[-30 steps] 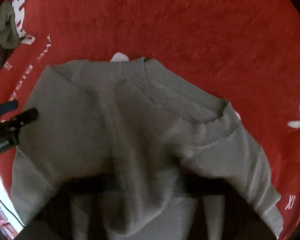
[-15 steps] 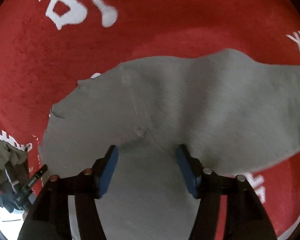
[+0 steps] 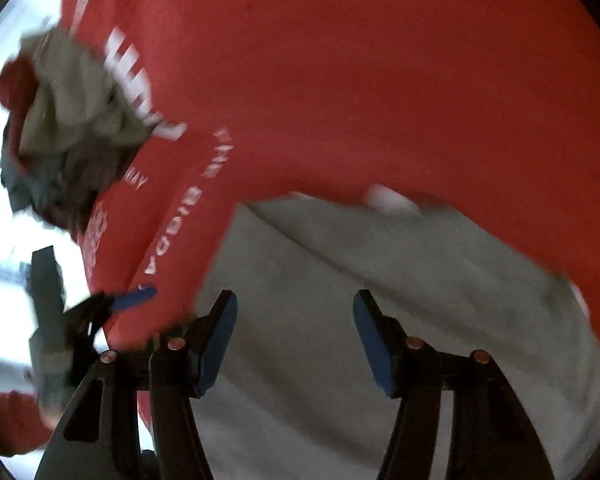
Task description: Fold small clothes
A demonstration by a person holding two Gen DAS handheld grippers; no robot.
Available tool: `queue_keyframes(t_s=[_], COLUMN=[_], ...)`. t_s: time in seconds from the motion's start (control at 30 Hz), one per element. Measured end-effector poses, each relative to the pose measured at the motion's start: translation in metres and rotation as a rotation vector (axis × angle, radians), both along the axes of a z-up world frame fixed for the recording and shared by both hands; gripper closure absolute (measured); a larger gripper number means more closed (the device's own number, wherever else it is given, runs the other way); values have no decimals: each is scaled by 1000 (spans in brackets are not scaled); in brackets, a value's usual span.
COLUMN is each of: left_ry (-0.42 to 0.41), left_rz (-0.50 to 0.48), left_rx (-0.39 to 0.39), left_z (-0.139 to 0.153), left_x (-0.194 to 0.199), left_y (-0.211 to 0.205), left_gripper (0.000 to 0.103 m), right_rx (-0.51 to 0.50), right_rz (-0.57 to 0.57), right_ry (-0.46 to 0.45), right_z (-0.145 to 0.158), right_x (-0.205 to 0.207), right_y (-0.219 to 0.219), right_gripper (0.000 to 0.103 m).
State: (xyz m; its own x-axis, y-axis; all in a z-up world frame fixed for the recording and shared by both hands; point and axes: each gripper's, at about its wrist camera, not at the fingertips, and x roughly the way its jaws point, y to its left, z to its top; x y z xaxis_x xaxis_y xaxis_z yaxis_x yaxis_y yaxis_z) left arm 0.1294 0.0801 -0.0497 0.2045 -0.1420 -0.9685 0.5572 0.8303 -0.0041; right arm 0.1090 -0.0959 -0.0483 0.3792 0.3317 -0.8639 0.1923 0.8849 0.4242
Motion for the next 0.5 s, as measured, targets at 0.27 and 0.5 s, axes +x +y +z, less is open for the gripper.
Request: queue_keyframes(t_s=[0.27, 0.5], left_ry=[47, 58], left_rz=[54, 40], left_rx=[-27, -42], left_z=[5, 5], left_x=[-7, -11], left_y=[38, 41], left_gripper=[27, 27], right_rx=[-31, -97], right_rz=[131, 174], right_ry=[124, 117], right_z=[-57, -44], right_x=[90, 94], right_y=[46, 53], right_gripper=[51, 96])
